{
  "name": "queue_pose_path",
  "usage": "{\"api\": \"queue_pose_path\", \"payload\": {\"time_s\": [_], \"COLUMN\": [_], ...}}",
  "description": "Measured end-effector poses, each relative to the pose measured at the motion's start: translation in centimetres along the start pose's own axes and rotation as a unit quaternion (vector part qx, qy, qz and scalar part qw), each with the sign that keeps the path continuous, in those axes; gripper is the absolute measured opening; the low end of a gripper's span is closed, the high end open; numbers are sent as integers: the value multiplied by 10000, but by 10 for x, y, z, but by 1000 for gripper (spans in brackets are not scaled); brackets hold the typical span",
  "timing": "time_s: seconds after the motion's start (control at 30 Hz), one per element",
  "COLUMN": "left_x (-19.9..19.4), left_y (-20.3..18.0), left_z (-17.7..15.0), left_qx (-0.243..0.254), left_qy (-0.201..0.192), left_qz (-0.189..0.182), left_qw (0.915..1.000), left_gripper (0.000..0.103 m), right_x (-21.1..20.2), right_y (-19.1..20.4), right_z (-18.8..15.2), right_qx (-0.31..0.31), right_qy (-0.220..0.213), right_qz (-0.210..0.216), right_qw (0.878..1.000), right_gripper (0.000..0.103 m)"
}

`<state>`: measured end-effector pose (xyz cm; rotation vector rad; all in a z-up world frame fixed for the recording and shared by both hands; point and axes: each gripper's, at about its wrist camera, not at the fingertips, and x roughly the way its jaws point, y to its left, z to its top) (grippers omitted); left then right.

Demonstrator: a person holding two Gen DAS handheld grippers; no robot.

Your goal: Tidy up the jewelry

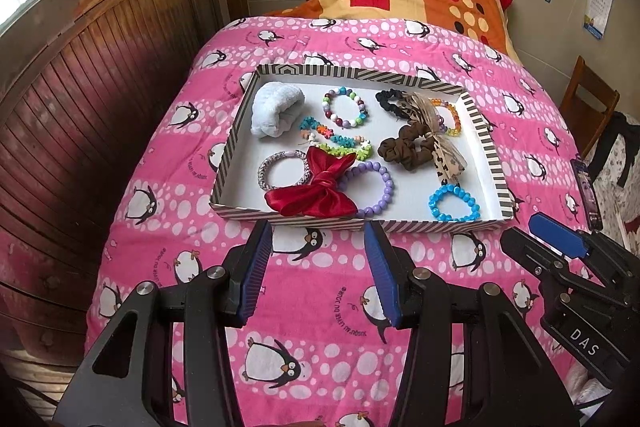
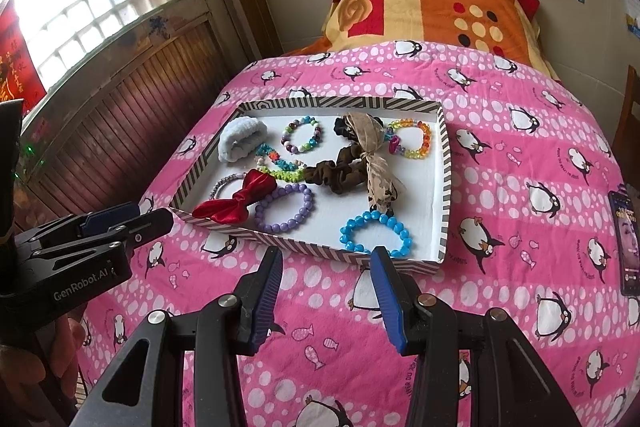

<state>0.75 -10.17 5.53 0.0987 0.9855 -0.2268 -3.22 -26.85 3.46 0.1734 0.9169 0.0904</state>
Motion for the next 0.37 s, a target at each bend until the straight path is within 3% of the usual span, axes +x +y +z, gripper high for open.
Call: {"api": "queue_pose_path", "payload": {"time_s": [0.37], "left_x": [3], "left_y": [0], "left_z": [-3], "left_qx": [97], "left_qy": [-83], "left_qz": [26], "left_qw": [9999], "left_gripper": [48], "right_x": [0], "right_y": [-9], "right_z": [-3], "right_qx": [64], "right_qy": [-29], "right_qz": [-41], "right_qw": [10000], "right_gripper": [43]}}
